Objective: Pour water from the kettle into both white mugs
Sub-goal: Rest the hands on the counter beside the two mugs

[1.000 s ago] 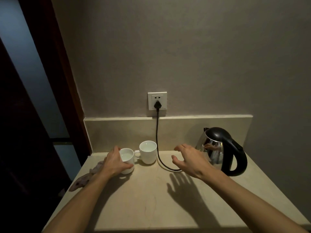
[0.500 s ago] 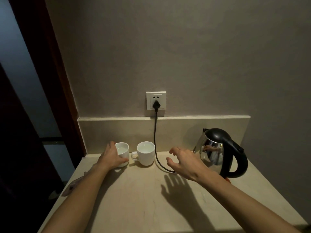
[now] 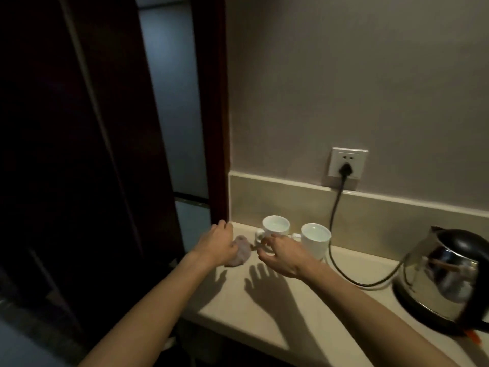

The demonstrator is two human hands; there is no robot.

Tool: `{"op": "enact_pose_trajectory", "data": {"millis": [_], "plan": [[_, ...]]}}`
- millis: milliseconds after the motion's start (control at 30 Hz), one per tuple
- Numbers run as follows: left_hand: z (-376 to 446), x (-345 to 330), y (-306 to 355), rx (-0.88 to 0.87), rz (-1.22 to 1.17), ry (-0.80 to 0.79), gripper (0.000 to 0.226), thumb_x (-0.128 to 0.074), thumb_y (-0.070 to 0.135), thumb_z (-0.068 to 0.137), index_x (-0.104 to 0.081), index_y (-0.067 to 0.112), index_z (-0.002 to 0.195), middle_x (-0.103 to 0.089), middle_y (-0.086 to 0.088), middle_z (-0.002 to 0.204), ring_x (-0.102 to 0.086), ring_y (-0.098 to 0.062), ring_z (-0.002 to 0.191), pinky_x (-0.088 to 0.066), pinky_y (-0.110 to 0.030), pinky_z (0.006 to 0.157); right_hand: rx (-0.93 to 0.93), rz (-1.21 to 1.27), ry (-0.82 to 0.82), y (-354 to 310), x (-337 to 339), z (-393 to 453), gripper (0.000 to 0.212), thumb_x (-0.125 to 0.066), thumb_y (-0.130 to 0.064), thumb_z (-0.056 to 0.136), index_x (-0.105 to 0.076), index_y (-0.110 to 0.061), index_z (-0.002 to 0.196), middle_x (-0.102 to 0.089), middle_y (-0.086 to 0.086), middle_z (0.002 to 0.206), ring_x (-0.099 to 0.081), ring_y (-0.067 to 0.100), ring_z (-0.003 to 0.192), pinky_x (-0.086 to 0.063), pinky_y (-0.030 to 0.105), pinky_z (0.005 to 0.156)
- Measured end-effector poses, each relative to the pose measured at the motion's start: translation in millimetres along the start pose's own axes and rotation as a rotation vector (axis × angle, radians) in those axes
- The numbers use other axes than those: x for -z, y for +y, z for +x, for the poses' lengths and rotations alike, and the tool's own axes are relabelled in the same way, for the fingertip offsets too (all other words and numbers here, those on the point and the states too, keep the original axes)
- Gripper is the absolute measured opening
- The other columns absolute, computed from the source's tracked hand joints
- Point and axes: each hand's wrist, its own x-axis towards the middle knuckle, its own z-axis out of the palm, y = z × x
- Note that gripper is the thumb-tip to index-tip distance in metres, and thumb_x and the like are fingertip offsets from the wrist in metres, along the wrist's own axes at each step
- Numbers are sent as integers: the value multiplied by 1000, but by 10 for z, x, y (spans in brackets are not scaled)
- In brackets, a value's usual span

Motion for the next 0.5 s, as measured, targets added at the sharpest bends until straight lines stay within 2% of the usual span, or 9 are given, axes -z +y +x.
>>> {"op": "enact_pose_trajectory", "data": {"millis": [167, 300, 500], "plan": [[-376, 140, -342, 39, 104, -2, 38, -46, 35, 105, -49, 7, 131, -49, -13, 134, -48, -33, 127, -45, -44, 94, 37, -112, -74, -404, -598, 687, 48, -43, -48, 96, -60, -14, 128, -57, 15, 128, -58, 37, 114, -49, 46, 91], [-482, 193, -436, 70, 74, 7, 40, -47, 37, 106, -48, 8, 133, -49, -12, 134, -48, -30, 125, -46, -43, 92, 1, -186, -135, -458, -1011, 958, 49, -44, -47, 99, -58, -10, 129, -54, 16, 131, -52, 37, 122, -47, 44, 93], [-483, 97, -512, 76, 20, 5, 41, -46, 36, 106, -48, 8, 136, -50, -11, 133, -49, -29, 123, -47, -42, 90, 25, -202, -38, -427, -1115, 887, 44, -42, -46, 101, -63, -12, 120, -59, 12, 122, -56, 34, 115, -49, 42, 85]]}}
